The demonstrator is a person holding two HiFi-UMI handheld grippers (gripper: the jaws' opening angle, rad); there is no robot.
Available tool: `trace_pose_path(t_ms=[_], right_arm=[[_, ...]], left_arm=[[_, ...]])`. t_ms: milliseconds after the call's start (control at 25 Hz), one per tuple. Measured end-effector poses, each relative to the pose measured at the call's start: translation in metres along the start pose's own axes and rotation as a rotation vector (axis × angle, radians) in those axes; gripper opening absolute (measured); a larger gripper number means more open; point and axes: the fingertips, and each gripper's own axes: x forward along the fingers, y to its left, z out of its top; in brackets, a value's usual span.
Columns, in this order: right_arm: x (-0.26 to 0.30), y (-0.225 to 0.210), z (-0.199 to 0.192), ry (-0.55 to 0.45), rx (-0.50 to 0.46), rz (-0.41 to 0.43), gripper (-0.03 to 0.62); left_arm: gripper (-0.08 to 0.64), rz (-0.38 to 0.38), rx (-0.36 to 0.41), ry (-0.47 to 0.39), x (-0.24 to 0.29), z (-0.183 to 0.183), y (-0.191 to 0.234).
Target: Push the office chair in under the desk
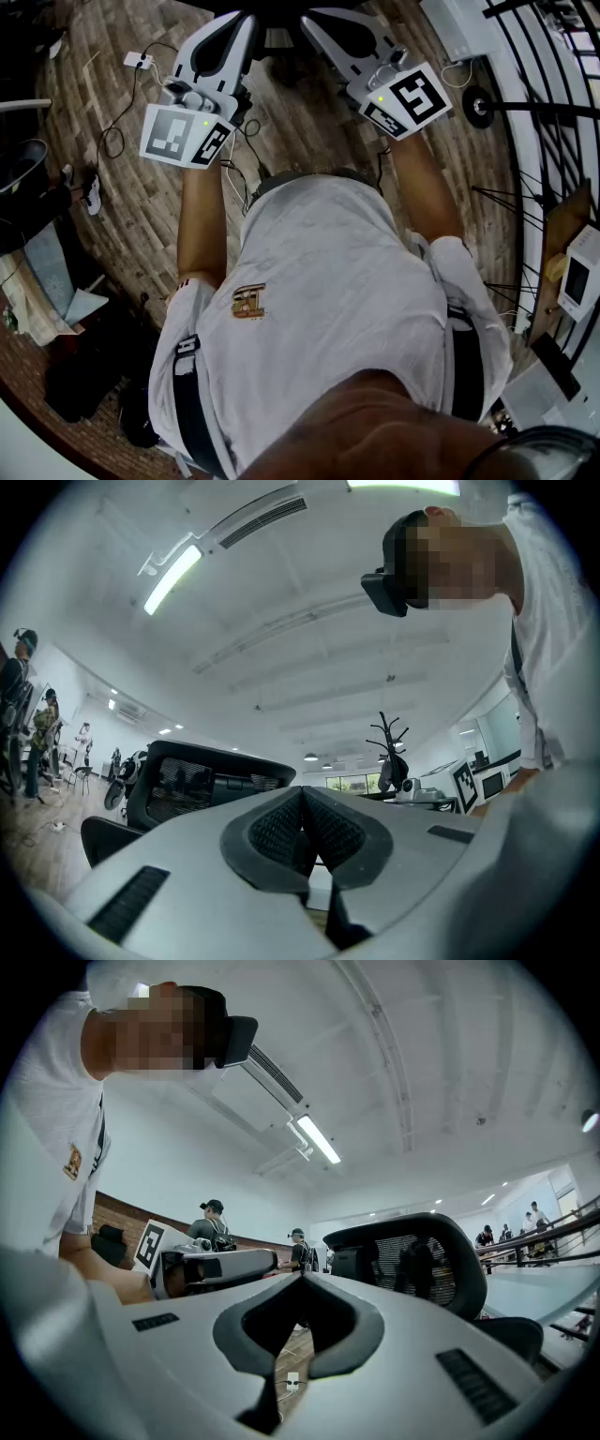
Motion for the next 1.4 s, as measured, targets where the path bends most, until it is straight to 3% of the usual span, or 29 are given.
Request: trace_pose_path(t_ms=[520, 1400], right_arm=[[0.015, 0.008, 0.001, -0.003, -0.018, -0.028, 0.034], [0.040, -0.063, -0.021, 0.163, -0.137, -0.170, 0.038]], left_arm=[[0.018, -0.017, 0.011, 0.006, -0.016, 0.005, 0.018], [0.026, -0.033, 0.223, 0.188, -0.026, -0.017, 0.156]])
